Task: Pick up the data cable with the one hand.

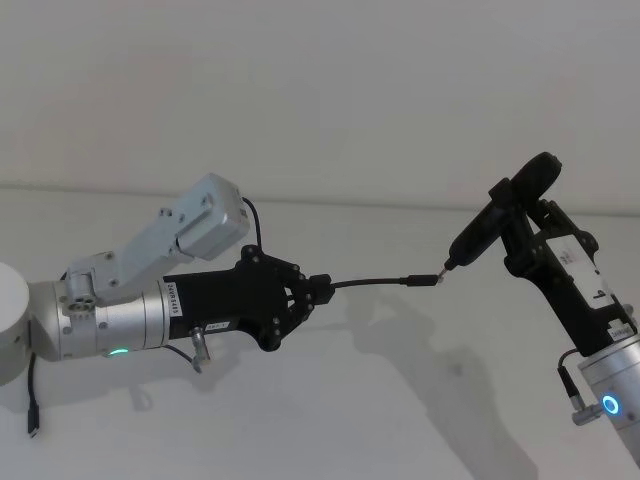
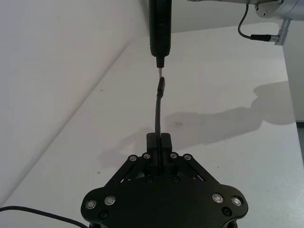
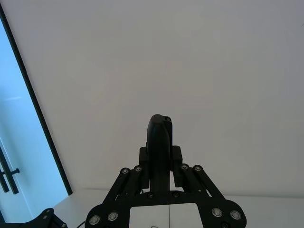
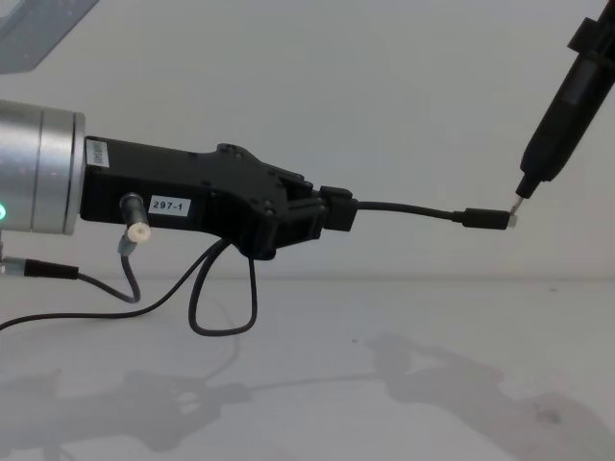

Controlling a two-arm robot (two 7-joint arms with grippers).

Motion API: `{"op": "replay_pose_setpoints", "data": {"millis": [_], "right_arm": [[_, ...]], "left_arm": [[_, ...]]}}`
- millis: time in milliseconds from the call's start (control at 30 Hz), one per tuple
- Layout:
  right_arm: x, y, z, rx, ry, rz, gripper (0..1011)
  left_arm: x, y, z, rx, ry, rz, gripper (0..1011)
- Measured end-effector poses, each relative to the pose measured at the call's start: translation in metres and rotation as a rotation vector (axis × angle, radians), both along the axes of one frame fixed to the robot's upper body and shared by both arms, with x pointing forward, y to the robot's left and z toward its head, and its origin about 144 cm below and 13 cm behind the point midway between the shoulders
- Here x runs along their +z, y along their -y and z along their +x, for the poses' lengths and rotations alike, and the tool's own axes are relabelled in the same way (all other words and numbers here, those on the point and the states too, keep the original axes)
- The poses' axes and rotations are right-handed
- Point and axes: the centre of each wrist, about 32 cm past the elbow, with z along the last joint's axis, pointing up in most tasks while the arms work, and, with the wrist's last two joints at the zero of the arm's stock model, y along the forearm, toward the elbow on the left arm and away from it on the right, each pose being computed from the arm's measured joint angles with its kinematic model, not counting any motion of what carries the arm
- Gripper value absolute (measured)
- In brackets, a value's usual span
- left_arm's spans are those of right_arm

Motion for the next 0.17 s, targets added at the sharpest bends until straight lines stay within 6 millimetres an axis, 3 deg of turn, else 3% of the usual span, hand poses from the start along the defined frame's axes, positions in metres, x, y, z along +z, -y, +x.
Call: {"op": "replay_pose_setpoints", "data": {"millis": [167], "right_arm": [[0.0001,0.0000,-0.0001,0.000,0.000,-0.001,268]], "left_arm": [[0.0000,0.0000,0.0000,0.000,0.000,0.000,51]]}}
